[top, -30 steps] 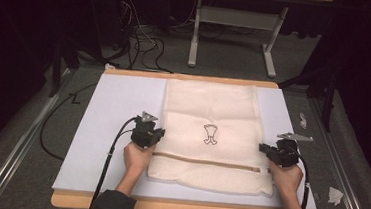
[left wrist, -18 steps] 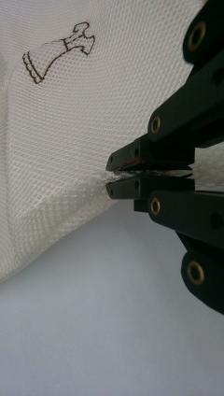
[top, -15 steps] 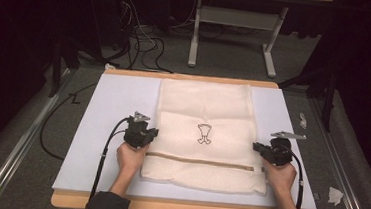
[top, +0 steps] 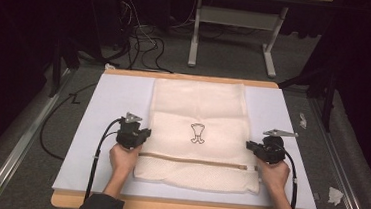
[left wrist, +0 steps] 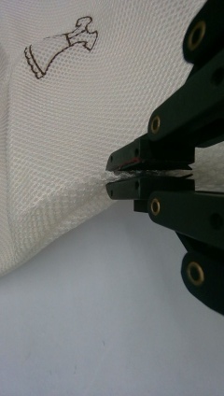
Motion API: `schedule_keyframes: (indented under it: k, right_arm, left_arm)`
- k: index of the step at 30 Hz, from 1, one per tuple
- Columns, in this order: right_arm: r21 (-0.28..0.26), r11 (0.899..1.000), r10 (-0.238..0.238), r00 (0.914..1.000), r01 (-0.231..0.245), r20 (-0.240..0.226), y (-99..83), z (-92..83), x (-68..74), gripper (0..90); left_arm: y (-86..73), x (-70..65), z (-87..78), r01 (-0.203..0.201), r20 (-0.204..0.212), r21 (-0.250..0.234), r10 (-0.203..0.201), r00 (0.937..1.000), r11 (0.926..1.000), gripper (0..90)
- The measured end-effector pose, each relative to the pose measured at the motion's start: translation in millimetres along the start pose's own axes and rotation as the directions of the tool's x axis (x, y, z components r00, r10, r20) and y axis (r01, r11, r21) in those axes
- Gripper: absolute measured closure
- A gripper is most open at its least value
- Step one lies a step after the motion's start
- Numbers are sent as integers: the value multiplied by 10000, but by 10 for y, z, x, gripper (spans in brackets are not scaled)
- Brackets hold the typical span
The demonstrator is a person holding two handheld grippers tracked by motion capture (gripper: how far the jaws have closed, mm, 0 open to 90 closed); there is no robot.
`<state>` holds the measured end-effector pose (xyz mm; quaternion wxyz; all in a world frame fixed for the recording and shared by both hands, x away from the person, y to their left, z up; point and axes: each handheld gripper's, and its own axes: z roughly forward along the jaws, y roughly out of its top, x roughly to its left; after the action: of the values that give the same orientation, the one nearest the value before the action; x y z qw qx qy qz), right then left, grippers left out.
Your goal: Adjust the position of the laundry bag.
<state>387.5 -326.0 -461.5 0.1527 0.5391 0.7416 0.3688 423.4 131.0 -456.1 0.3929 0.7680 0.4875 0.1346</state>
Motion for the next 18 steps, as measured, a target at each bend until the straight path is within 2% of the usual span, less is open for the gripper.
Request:
schedule_keyframes:
  k: [6,11,18]
  right_arm:
    - [3,9999,-120,9999,120,-112,26,39,69,874]
    - [13,9997,-235,9996,235,-138,45,73,122,872]
    - [100,9997,-228,9997,230,-130,42,99,140,866]
  left_arm:
    - [-20,37,-34,-234,-411,83,237,9989,9997,854]
    - [-42,67,-64,-265,-556,103,270,9981,9996,853]
    - [-68,69,-23,-340,-761,279,361,9964,9990,833]
